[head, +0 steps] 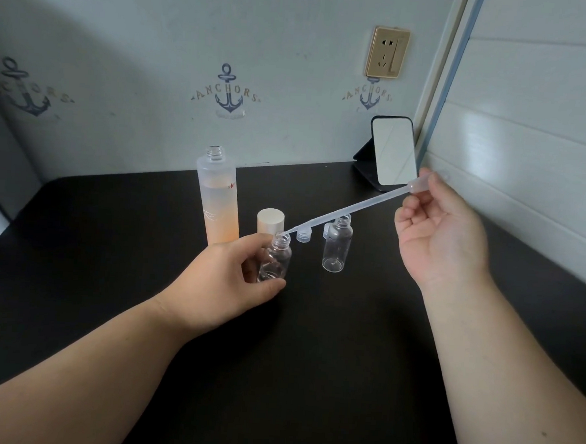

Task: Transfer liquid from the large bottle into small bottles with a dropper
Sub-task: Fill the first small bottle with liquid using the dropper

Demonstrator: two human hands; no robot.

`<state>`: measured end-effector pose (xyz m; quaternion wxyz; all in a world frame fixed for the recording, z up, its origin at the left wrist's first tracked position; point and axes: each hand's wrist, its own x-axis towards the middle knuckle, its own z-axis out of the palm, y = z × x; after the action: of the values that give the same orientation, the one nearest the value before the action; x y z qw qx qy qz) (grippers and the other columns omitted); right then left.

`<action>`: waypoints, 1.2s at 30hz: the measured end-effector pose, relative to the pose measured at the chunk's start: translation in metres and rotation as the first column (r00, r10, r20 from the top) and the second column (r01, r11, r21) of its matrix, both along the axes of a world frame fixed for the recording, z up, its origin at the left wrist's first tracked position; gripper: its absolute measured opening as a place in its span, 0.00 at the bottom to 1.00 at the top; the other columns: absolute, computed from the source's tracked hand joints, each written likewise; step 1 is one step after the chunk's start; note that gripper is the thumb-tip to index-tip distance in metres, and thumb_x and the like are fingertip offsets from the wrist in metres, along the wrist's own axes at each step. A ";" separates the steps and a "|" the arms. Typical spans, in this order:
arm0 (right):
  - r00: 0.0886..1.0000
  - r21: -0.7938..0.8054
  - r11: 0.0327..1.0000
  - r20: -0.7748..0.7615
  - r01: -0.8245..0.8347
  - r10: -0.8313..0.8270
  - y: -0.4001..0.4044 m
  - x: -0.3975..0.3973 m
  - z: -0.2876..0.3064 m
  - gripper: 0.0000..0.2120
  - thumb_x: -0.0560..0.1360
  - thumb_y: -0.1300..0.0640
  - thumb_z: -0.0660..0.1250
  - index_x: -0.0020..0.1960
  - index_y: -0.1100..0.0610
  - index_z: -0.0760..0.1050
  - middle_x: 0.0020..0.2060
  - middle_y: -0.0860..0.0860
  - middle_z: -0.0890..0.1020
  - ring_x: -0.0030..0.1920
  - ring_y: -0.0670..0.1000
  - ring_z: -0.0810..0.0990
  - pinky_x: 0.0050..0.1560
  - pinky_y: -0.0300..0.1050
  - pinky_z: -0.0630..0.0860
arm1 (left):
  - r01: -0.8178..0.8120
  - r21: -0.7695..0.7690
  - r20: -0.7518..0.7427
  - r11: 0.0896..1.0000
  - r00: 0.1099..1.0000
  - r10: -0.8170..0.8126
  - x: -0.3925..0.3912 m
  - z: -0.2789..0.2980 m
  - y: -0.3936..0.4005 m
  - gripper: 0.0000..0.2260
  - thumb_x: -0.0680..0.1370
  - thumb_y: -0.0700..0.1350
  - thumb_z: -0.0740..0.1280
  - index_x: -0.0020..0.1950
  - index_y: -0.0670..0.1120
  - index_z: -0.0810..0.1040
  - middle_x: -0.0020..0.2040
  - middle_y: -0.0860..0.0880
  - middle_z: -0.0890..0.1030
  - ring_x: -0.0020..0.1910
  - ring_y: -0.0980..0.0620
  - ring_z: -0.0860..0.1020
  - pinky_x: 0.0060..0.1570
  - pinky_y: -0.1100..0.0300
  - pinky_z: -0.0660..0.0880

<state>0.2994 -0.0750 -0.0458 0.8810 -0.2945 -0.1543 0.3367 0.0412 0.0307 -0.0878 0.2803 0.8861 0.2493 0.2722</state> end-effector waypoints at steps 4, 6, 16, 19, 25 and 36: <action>0.999 0.016 1.000 -0.031 -0.012 0.012 -0.002 0.001 0.000 0.07 0.76 0.61 0.71 0.52 0.63 0.83 0.35 0.52 0.82 0.32 0.48 0.79 0.35 0.38 0.75 | -0.010 -0.009 -0.022 1.000 1.000 0.009 0.002 0.001 0.000 0.14 0.73 0.53 0.77 0.55 0.59 0.77 0.43 0.63 0.80 0.40 0.58 0.78 0.39 0.70 0.72; 0.999 0.016 1.000 -0.037 -0.017 0.018 -0.002 0.000 0.000 0.06 0.75 0.61 0.72 0.49 0.63 0.84 0.36 0.52 0.82 0.32 0.48 0.79 0.35 0.38 0.75 | -0.004 -0.013 -0.031 1.000 1.000 0.004 0.002 0.001 0.000 0.15 0.73 0.54 0.77 0.56 0.59 0.77 0.43 0.65 0.80 0.40 0.59 0.78 0.39 0.71 0.72; 0.998 0.014 1.000 -0.063 -0.012 0.013 -0.003 0.000 0.000 0.06 0.77 0.60 0.71 0.51 0.63 0.82 0.36 0.51 0.82 0.34 0.47 0.79 0.37 0.38 0.75 | -0.063 -0.099 0.349 0.993 0.932 0.094 -0.010 0.003 -0.003 0.14 0.76 0.57 0.67 0.60 0.56 0.78 0.46 0.54 0.84 0.39 0.50 0.80 0.41 0.55 0.78; 0.999 0.016 0.999 -0.036 -0.029 0.030 -0.003 -0.002 0.001 0.05 0.78 0.59 0.70 0.50 0.62 0.81 0.37 0.51 0.83 0.36 0.48 0.81 0.38 0.38 0.76 | -0.280 -0.121 0.501 0.952 0.811 0.302 -0.013 0.005 -0.001 0.08 0.75 0.53 0.65 0.53 0.58 0.74 0.44 0.56 0.80 0.42 0.56 0.79 0.39 0.67 0.75; 0.998 0.018 0.999 -0.050 -0.031 0.032 -0.002 -0.003 0.002 0.06 0.77 0.60 0.71 0.51 0.62 0.82 0.38 0.52 0.83 0.36 0.49 0.81 0.39 0.39 0.77 | -0.419 -0.314 0.426 0.852 0.740 0.521 -0.008 0.003 0.017 0.26 0.73 0.50 0.74 0.67 0.55 0.67 0.54 0.55 0.75 0.52 0.57 0.77 0.48 0.61 0.75; 0.997 0.019 0.997 0.023 -0.071 0.070 0.004 -0.003 -0.003 0.05 0.79 0.59 0.70 0.49 0.61 0.82 0.41 0.52 0.85 0.40 0.48 0.84 0.42 0.39 0.79 | -0.451 -0.268 0.203 0.851 0.837 0.508 -0.004 -0.005 0.026 0.21 0.75 0.56 0.74 0.64 0.60 0.70 0.46 0.68 0.77 0.45 0.69 0.77 0.41 0.69 0.68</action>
<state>0.2969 -0.0714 -0.0491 0.8696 -0.2837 -0.1778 0.3627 0.0375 0.0566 -0.0932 0.3252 0.7153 0.4514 0.4228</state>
